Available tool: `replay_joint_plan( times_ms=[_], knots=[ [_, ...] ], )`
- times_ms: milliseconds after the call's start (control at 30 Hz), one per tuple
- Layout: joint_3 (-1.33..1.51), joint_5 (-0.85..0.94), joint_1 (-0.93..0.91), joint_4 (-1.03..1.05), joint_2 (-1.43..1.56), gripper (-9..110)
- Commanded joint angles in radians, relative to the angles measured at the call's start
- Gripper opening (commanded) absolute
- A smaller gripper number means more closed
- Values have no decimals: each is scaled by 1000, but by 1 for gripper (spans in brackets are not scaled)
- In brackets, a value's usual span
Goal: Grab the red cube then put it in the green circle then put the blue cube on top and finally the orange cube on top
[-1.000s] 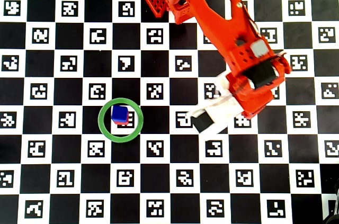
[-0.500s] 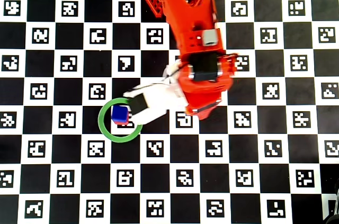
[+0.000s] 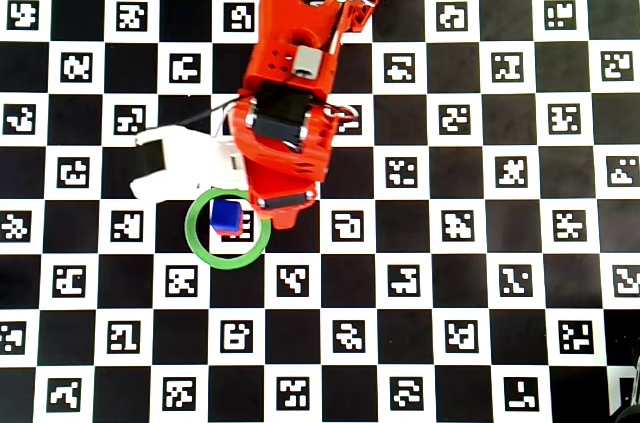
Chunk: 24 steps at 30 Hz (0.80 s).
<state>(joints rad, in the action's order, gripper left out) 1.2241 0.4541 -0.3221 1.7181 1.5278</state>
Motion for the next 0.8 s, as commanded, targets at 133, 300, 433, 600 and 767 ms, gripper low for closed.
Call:
replay_joint_plan(
  times_ms=[133, 300, 433, 600, 767],
  knots=[
    [-58, 11, -60, -23, 3, 6],
    [-41, 11, -87, -69, -23, 6],
    [-38, 14, -107, -100, -55, 6],
    [-12, 21, -129, -146, -86, 6],
    [34, 28, -143, -195, -103, 6]
  ],
)
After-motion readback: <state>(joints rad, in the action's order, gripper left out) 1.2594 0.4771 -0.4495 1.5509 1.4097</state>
